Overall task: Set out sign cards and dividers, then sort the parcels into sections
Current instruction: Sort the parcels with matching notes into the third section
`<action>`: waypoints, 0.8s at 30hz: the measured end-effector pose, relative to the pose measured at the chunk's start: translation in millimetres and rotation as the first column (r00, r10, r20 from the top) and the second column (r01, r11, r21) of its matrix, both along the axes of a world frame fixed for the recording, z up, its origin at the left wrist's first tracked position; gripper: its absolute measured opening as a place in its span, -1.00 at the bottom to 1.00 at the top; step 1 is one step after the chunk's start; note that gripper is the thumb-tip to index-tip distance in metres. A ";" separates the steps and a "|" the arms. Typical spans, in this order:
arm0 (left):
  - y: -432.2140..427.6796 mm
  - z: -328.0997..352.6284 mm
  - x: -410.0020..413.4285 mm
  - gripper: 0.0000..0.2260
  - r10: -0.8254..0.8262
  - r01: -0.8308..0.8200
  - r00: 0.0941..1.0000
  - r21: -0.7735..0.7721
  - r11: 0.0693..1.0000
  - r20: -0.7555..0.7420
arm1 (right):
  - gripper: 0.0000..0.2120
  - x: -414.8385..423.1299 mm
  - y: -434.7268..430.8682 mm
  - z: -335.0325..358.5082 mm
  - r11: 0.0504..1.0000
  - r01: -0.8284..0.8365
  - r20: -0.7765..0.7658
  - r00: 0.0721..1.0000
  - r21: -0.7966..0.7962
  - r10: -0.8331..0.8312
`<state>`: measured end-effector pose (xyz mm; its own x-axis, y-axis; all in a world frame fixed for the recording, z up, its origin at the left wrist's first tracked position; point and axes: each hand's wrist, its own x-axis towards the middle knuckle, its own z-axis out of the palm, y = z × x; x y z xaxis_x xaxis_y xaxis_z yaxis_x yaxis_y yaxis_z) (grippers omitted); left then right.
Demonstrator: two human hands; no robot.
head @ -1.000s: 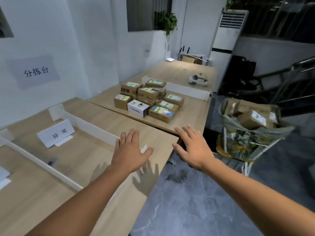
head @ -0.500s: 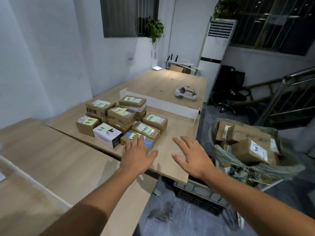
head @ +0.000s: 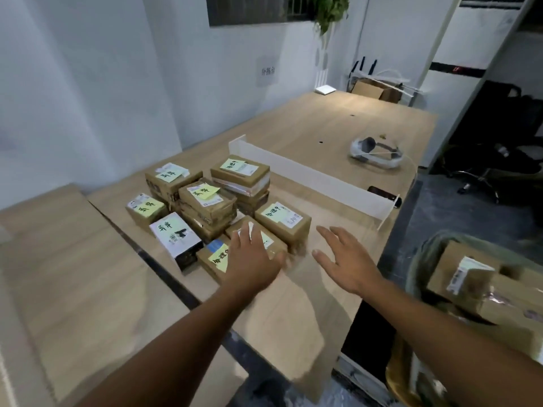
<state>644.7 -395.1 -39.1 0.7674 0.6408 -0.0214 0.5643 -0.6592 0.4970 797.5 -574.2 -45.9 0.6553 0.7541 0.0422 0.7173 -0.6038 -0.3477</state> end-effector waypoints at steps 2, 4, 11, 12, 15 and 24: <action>4.3 -6.2 28.7 -0.17 0.086 -0.087 0.996 -0.047 0.995 -0.023 | -0.39 37.4 11.7 -4.4 0.999 -0.045 -0.037 0.998 -0.002 0.045; 14.3 -12.7 57.2 -0.19 0.153 -0.153 0.988 -0.061 0.986 -0.013 | -0.39 76.6 27.7 -5.7 0.994 -0.107 -0.046 0.993 -0.020 0.106; 48.3 -66.5 147.0 -0.19 0.317 -0.300 0.948 -0.272 0.914 0.020 | -0.42 185.6 108.7 -36.5 0.966 -0.258 -0.231 0.941 -0.017 0.247; 53.7 -78.1 161.1 -0.19 0.332 -0.310 0.943 -0.283 0.908 0.032 | -0.42 197.9 120.6 -46.6 0.959 -0.282 -0.271 0.926 -0.029 0.264; 71.3 -116.4 199.9 -0.18 0.395 -0.374 0.918 -0.295 0.879 0.014 | -0.40 230.6 156.0 -83.4 0.962 -0.267 -0.383 0.896 -0.061 0.225; 90.8 -199.7 248.3 -0.19 0.451 -0.459 0.888 -0.191 0.868 -0.086 | -0.42 265.5 210.6 -177.4 0.948 -0.317 -0.476 0.837 -0.020 0.270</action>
<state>892.9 -304.3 -238.7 0.3876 0.8978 -0.2092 0.7981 -0.2133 0.5636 1063.1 -363.6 -223.3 0.3284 0.8990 -0.2896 0.6366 -0.4372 -0.6353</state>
